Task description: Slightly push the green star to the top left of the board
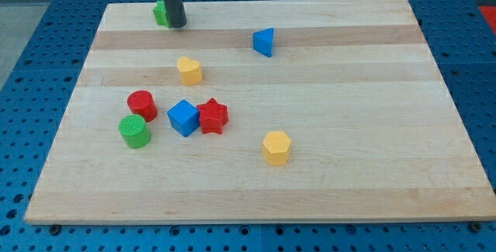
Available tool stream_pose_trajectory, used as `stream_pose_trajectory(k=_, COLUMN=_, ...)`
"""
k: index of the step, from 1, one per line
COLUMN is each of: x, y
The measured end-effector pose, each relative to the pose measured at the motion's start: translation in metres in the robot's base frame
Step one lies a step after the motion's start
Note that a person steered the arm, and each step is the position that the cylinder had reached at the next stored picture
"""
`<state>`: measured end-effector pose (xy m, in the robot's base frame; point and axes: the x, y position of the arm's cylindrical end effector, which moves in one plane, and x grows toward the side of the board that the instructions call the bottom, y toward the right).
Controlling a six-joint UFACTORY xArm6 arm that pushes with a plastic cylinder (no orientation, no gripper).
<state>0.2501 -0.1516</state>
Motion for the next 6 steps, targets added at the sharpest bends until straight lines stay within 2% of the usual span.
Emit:
stream_pose_trajectory(k=1, x=0.000, y=0.001)
stream_pose_trajectory(k=2, x=-0.010, y=0.036)
stream_pose_trajectory(k=3, x=-0.016, y=0.025)
stream_pose_trajectory(k=4, x=-0.016, y=-0.018)
stream_pose_trajectory(k=6, x=-0.016, y=-0.034)
